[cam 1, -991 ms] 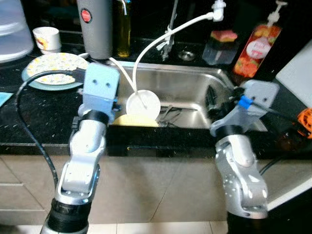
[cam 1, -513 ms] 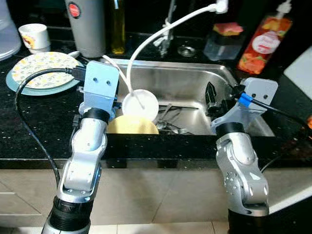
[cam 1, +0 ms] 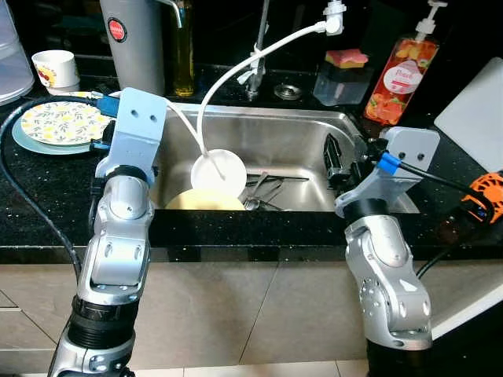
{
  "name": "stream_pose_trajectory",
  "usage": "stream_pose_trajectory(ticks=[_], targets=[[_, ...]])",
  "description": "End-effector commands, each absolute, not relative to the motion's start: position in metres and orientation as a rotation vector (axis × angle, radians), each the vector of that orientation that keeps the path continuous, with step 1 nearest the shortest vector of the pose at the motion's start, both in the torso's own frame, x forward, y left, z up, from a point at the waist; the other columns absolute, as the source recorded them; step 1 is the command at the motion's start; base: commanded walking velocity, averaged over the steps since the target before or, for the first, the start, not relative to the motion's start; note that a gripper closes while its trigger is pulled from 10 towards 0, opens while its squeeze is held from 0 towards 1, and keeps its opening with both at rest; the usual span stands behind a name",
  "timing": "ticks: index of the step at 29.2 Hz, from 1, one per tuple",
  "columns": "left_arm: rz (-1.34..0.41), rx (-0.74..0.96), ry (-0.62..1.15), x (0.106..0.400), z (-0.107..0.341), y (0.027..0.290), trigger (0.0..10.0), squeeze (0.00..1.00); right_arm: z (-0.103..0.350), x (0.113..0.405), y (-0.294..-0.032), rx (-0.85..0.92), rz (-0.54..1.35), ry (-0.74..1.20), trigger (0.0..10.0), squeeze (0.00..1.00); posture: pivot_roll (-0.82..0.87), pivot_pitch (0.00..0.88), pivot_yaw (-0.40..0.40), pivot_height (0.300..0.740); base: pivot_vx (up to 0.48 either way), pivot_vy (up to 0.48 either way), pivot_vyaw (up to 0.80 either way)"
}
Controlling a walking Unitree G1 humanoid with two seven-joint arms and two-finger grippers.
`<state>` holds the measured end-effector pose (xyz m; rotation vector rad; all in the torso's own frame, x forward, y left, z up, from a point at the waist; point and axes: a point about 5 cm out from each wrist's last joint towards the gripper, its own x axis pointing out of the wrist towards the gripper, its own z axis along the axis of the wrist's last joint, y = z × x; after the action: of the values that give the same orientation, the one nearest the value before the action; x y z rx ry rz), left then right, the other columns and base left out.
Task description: Kitchen organization
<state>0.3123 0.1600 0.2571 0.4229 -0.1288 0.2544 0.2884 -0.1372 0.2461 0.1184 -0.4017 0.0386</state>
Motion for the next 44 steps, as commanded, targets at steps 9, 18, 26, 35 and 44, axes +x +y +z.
stream_pose_trajectory(ticks=[9,18,26,35,44], targets=[[0.171,0.408,-0.141,0.309,0.26,0.144,10.0,0.0,0.241,0.288,-0.141,0.106,0.013,-0.372,10.0,0.0,0.23,0.051,-0.079,0.74,0.0,0.0,0.0],[0.166,0.396,-0.147,0.308,0.261,0.142,10.0,0.0,0.24,0.29,-0.143,0.101,0.008,-0.361,10.0,0.0,0.23,0.049,-0.085,0.74,0.0,0.0,0.0],[0.175,0.449,-0.108,0.313,0.269,0.144,10.0,0.0,0.241,0.291,-0.143,0.113,0.013,-0.361,10.0,0.0,0.24,0.044,-0.088,0.74,0.0,0.0,0.0],[0.182,0.441,-0.124,0.311,0.277,0.146,10.0,0.0,0.244,0.293,-0.141,0.099,0.027,-0.372,10.0,0.0,0.25,0.037,-0.087,0.74,0.0,0.0,0.0],[0.131,0.439,-0.165,0.313,0.299,0.144,10.0,0.0,0.241,0.293,-0.141,0.099,0.013,-0.361,10.0,0.0,0.26,0.035,-0.079,0.74,0.0,0.0,0.09]])
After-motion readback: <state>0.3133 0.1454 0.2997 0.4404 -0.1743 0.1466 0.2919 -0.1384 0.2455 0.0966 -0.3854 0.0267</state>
